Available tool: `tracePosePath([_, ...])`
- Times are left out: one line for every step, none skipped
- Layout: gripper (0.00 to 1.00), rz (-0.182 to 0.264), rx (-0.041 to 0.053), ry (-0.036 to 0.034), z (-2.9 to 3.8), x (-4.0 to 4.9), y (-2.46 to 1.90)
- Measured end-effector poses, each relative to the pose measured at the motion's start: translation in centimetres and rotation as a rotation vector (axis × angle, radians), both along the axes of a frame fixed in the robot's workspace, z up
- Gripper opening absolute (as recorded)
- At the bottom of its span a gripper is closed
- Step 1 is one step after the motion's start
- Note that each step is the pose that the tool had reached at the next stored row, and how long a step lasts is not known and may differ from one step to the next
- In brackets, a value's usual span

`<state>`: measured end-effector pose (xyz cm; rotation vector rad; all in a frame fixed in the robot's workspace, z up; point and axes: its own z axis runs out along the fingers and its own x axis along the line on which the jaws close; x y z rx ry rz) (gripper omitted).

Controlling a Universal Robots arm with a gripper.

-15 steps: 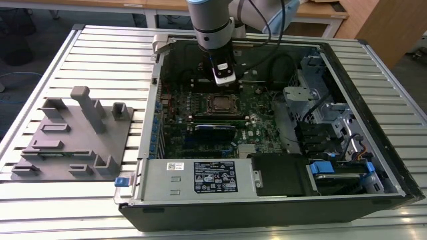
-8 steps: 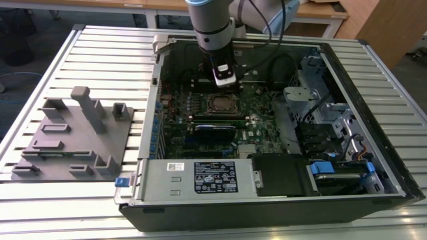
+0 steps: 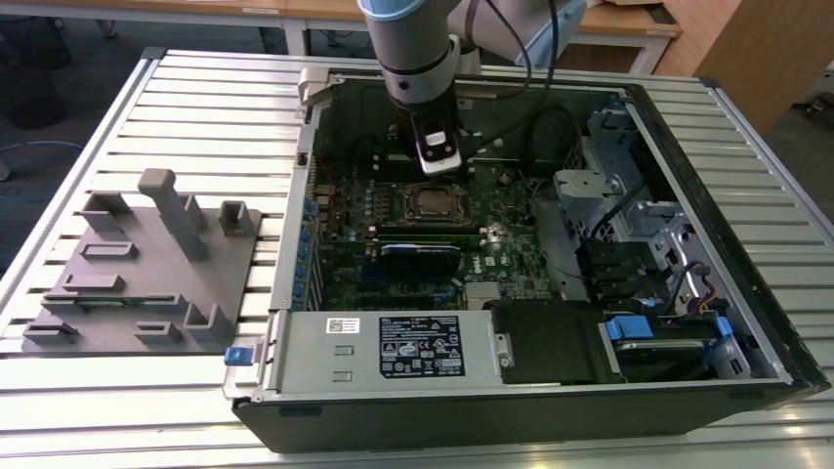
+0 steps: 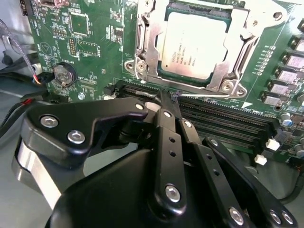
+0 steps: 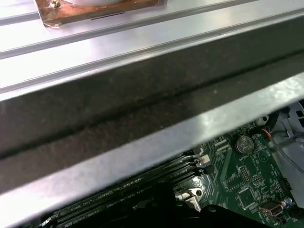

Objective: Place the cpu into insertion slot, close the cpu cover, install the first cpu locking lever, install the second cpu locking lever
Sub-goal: 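Install the first cpu locking lever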

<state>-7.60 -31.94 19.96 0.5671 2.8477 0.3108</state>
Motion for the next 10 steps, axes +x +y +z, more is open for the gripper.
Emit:
tracePosePath([0.10,0.000,0.0041,-0.0009,-0.01,0.00,-0.04])
tracePosePath([0.10,0.000,0.0064,-0.0022,-0.03,0.00,-0.07])
tracePosePath([0.10,0.000,0.0076,-0.0040,-0.05,0.00,-0.10])
tracePosePath([0.10,0.000,0.0079,-0.0063,-0.08,-0.01,-0.13])
tracePosePath([0.10,0.000,0.0082,-0.0093,-0.12,0.00,-0.16])
tracePosePath([0.10,0.000,0.0090,-0.0129,-0.19,0.00,-0.18])
tracePosePath([0.10,0.000,0.0103,-0.0168,-0.25,0.00,-0.20])
tracePosePath([0.10,0.000,0.0124,-0.0200,-0.30,0.00,-0.22])
tracePosePath([0.10,0.000,0.0147,-0.0225,-0.34,0.00,-0.22])
tracePosePath([0.10,0.000,0.0159,-0.0244,-0.37,0.00,-0.21])
